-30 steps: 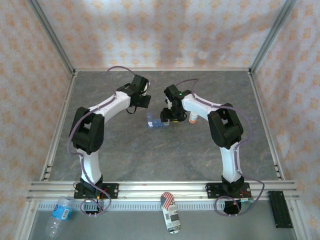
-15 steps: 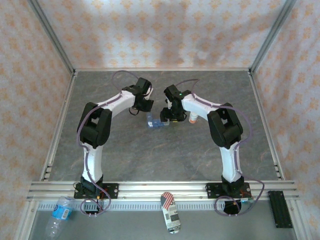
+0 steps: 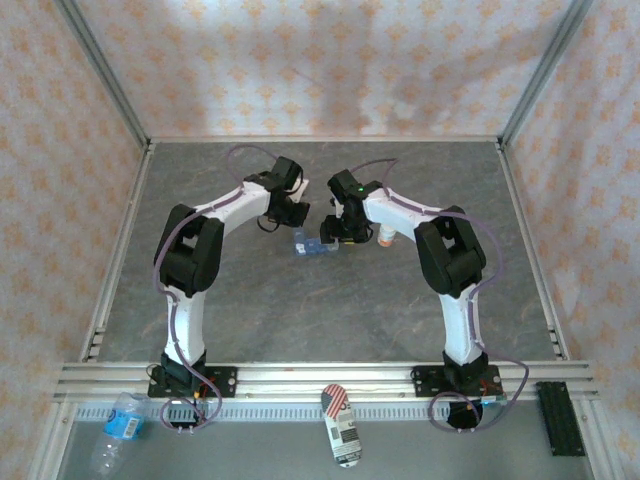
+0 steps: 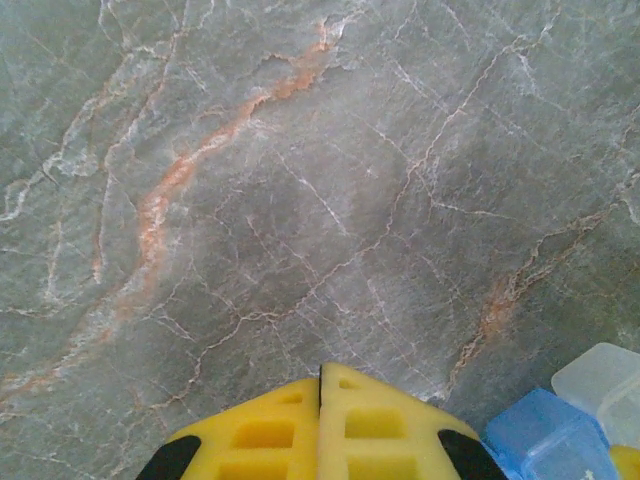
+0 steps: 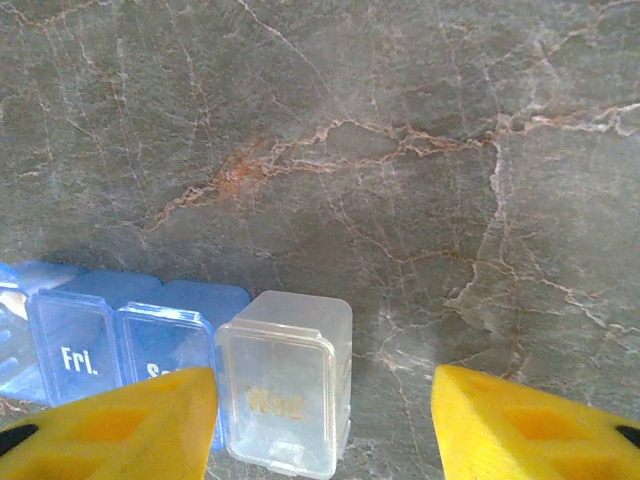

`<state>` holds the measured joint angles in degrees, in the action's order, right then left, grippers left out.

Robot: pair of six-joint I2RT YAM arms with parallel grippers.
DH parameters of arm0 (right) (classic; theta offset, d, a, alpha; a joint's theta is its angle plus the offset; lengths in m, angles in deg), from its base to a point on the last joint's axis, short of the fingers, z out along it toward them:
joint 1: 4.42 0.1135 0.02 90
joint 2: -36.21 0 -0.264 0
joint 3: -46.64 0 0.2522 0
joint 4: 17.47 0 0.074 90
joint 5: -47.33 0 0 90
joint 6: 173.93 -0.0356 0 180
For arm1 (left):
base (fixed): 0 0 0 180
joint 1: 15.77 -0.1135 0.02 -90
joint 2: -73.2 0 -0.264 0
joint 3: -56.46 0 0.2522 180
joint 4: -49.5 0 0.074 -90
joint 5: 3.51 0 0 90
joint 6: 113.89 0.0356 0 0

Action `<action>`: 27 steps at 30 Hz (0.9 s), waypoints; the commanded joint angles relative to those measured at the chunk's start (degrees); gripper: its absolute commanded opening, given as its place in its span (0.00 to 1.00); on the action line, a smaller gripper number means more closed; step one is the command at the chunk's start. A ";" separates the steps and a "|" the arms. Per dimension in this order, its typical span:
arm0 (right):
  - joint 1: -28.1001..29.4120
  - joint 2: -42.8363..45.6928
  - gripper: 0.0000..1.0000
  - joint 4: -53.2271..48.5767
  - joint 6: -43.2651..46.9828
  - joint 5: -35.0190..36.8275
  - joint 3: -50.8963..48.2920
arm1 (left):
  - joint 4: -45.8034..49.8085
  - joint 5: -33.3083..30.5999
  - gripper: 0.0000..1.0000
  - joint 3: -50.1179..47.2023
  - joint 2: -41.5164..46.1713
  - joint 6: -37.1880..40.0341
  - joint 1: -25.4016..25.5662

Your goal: Sort the pills into containers

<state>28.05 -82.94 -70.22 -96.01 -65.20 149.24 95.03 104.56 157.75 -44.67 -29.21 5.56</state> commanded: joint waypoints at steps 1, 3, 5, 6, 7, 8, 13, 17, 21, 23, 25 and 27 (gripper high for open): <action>0.05 -1.34 0.58 0.09 -0.89 1.78 -1.30 | 1.21 2.44 0.00 -1.54 3.40 -1.19 -0.40; 0.05 -1.43 0.58 0.14 -0.93 1.87 -1.25 | 0.62 3.19 0.00 -2.41 4.27 -1.74 -0.40; 0.05 -1.39 0.58 0.13 -0.89 1.87 -1.30 | -0.31 3.85 0.00 -3.66 5.36 -2.32 -0.40; 0.05 -1.43 0.58 0.18 -0.93 1.87 -1.30 | -0.72 4.23 0.00 -4.25 5.97 -2.70 -0.40; 0.05 -1.43 0.58 0.21 -0.96 1.92 -1.36 | -1.15 4.61 0.00 -4.82 6.47 -3.04 -0.38; 0.05 -1.52 0.57 0.21 -0.99 1.96 -1.26 | -1.40 4.93 0.00 -5.21 6.84 -3.27 -0.32; 0.05 -1.61 0.57 0.22 -1.02 2.10 -1.30 | -2.56 6.63 0.00 -7.41 8.09 -4.55 -0.18; 0.05 -1.60 0.57 0.22 -1.06 2.04 -1.21 | -3.33 7.40 0.00 -9.01 10.89 -5.10 0.32; 0.05 -1.70 0.57 0.18 -1.08 2.16 -0.99 | -3.03 7.79 0.00 -9.70 11.37 -5.30 0.99; 0.05 -1.70 0.57 0.13 -1.09 2.22 -1.00 | -3.16 7.76 0.00 -10.30 11.77 -5.40 1.44; 0.05 -1.61 0.56 0.14 -1.14 2.32 -1.03 | -3.20 7.78 0.00 -10.82 12.25 -5.48 2.12; 0.05 -1.54 0.56 0.14 -1.19 2.36 -1.03 | -3.24 7.69 0.00 -11.37 12.56 -5.66 2.75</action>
<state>28.07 -82.94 -70.15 -96.36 -65.18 149.22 91.97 111.60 147.49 -34.24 -34.19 7.30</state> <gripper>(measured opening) 0.565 0.046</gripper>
